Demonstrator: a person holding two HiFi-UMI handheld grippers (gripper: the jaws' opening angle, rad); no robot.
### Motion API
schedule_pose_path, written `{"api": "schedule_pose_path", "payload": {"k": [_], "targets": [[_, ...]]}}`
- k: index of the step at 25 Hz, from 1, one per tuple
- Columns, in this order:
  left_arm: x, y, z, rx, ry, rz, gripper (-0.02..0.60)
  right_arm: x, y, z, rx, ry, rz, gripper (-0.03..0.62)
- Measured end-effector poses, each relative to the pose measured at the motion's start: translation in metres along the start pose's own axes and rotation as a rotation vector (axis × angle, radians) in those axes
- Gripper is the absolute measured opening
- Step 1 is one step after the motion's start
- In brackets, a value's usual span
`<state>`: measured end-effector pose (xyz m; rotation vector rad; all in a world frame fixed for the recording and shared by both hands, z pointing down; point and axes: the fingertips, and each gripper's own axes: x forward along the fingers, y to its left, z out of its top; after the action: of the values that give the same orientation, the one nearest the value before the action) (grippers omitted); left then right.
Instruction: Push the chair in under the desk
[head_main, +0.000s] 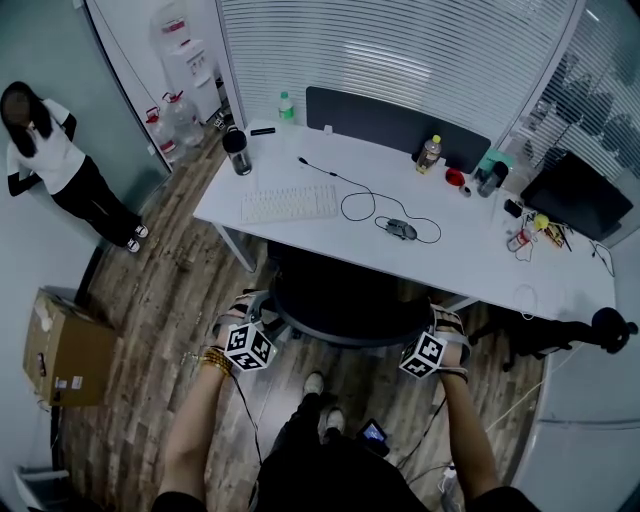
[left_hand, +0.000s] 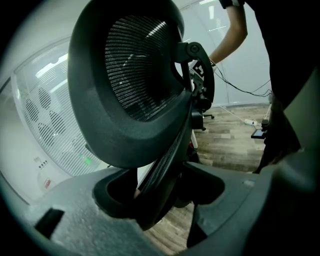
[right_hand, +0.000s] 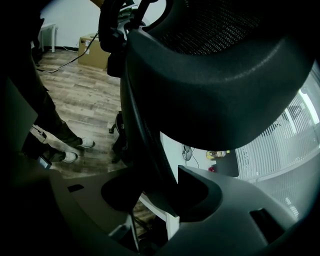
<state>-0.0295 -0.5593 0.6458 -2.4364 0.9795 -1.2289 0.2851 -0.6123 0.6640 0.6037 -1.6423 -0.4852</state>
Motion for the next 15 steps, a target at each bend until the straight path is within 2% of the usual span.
{"api": "schedule_pose_path", "payload": {"k": [15], "targets": [[0.027,0.036,-0.004,0.002,-0.007,-0.009,0.288,0.027,-0.028,0.008,0.026,0.021,-0.001,0.207]]}}
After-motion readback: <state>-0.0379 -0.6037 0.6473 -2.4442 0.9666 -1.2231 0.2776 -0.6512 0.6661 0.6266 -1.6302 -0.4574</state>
